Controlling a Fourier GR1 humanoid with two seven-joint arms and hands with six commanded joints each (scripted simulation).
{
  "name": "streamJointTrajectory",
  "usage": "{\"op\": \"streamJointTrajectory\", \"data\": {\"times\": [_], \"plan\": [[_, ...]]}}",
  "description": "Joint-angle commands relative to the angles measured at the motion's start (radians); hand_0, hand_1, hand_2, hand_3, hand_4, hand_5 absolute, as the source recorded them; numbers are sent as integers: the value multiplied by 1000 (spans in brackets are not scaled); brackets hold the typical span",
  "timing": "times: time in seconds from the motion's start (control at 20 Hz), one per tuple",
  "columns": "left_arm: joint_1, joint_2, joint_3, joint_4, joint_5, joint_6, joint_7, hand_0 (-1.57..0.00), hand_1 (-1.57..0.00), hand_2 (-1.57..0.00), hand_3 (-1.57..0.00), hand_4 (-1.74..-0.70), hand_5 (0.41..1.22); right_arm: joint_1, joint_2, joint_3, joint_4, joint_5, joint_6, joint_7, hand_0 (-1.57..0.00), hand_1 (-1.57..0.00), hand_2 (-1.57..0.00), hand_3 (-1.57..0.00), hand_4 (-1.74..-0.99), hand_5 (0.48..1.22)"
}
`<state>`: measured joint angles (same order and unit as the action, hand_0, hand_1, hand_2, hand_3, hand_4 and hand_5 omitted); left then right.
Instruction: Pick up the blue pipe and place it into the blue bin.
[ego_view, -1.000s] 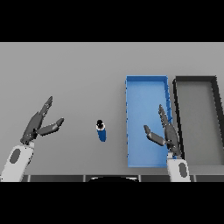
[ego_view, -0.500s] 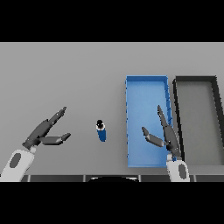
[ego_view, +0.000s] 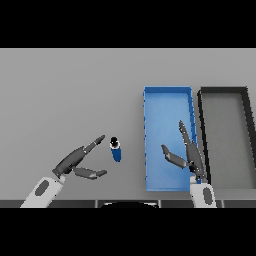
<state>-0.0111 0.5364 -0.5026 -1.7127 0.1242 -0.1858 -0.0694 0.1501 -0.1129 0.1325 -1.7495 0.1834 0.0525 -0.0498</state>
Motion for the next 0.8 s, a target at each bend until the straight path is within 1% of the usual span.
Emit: {"op": "streamJointTrajectory", "data": {"times": [0.0, 0.05, 0.15, 0.2, 0.25, 0.3, 0.35, 0.4, 0.45, 0.5, 0.55, 0.65, 0.7, 0.75], "plan": [[-4, -19, -9, 21, -9, 4, 7, 1, 1, 1, 1, -1189, 463, 5, -1, -3, -7, -8, 3, -7, 1, 1, 1, 1, -1228, 621], [-11, -35, -16, 41, -16, 2, 4, 1, 1, 1, 1, -1193, 465, 14, -2, -1, -12, -4, 2, -14, 1, 1, 1, 1, -1230, 622], [-44, -91, -33, 91, -22, 4, 31, 1, 1, 1, 1, -1206, 468, 21, 1, 3, -24, 0, -1, -13, 1, 1, 1, 1, -1229, 622], [-53, -117, -43, 121, -31, 8, 40, 1, 1, 1, 1, -1195, 467, 25, -1, 2, -24, 0, 0, -14, 1, 1, 1, 1, -1229, 621], [-65, -137, -43, 147, -26, 2, 27, 1, 1, 1, 1, -1191, 467, 31, -2, 4, -22, 1, 3, -18, 1, 1, 1, 1, -1223, 618], [-88, -157, -43, 174, -23, -4, 28, 1, 1, 1, 1, -1189, 469, 28, -8, -4, -27, -6, 5, -8, 1, 1, 1, 1, -1218, 612], [-110, -175, -43, 200, -24, -6, 29, 1, 1, 1, 1, -1186, 469, 22, 0, 0, -26, 1, -3, 6, 1, 1, 1, 1, -1212, 610], [-124, -196, -54, 214, -36, -3, 35, 1, 1, 1, 1, -1172, 464, 26, 5, 4, -26, 5, -6, 6, 1, 1, 1, 1, -1208, 608], [-136, -205, -62, 228, -55, 0, 24, 1, 1, 1, 1, -1152, 459, 37, 3, 3, -28, -1, -1, -3, 1, 1, 1, 1, -1206, 606], [-146, -207, -66, 254, -75, 1, 14, 1, 1, 1, 1, -1136, 459, 29, -4, -5, -28, -5, -1, 3, 1, 1, 1, 1, -1204, 607], [-158, -219, -69, 272, -80, -2, 3, 1, 1, 1, 1, -1131, 462, 36, -3, -3, -26, -3, -1, -12, 1, 1, 1, 1, -1201, 605], [-166, -259, -71, 295, -50, -20, -15, 1, 1, 1, 1, -1171, 495, 27, -10, -12, -21, -10, 2, -2, 1, 1, 1, 1, -1204, 607], [-179, -279, -70, 316, -52, -15, -18, 1, 1, 1, 1, -1192, 513, 33, -4, -8, -19, -15, 7, -10, 1, 1, 1, 1, -1207, 607], [-187, -293, -65, 329, -46, -14, -34, 1, 1, -1, 1, -1215, 533, 19, -6, -14, -20, -21, 6, 8, 1, 1, 1, 1, -1206, 606]]}}
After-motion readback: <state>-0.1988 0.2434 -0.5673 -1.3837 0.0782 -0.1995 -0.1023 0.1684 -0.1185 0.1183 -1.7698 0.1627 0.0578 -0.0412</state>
